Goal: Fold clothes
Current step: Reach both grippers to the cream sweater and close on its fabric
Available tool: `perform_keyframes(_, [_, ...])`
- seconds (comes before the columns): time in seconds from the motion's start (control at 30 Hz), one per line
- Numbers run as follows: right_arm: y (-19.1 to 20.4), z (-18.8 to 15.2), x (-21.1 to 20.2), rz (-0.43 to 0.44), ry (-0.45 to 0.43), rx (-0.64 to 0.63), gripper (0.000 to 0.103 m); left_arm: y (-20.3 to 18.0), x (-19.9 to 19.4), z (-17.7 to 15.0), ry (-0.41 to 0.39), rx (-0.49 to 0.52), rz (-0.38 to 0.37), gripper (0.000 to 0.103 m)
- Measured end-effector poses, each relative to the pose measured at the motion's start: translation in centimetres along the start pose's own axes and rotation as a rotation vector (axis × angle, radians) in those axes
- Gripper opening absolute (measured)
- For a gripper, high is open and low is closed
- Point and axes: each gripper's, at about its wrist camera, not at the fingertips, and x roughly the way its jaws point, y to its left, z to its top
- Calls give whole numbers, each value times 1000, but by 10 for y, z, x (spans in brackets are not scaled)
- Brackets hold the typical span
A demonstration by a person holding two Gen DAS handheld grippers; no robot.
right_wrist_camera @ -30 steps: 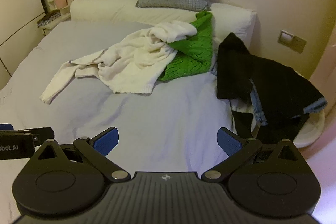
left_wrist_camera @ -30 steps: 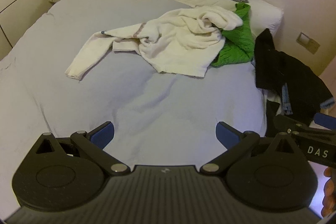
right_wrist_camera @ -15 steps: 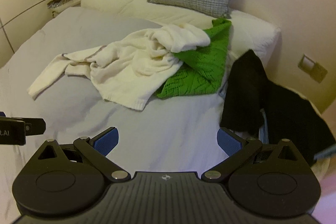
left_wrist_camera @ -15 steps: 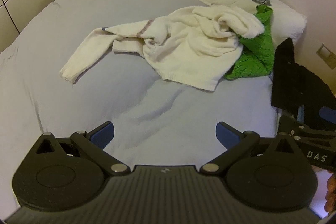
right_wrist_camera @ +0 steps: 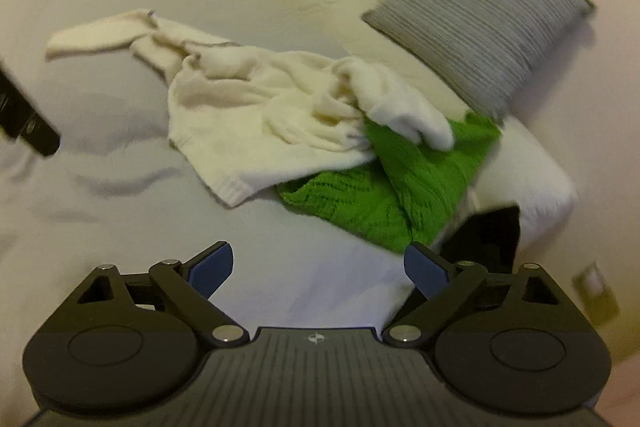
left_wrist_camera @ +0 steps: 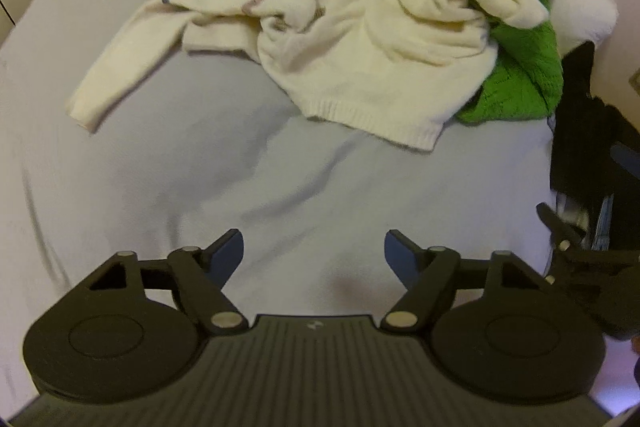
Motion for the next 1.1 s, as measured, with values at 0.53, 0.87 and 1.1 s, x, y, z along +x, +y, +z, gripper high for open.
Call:
perform_keyframes(0.53, [69,14,103,-9,-32,-135,63,36,116,76,2,5,-115,34])
perform_keyframes(0.87, [102,15,140,-67,-18,-203,59,69,183,113,-8,-174,-189,43])
perform_keyframes(1.1, [104,19,152,-102,-41,-213,70,68,209,150,-38,-226,-225,59])
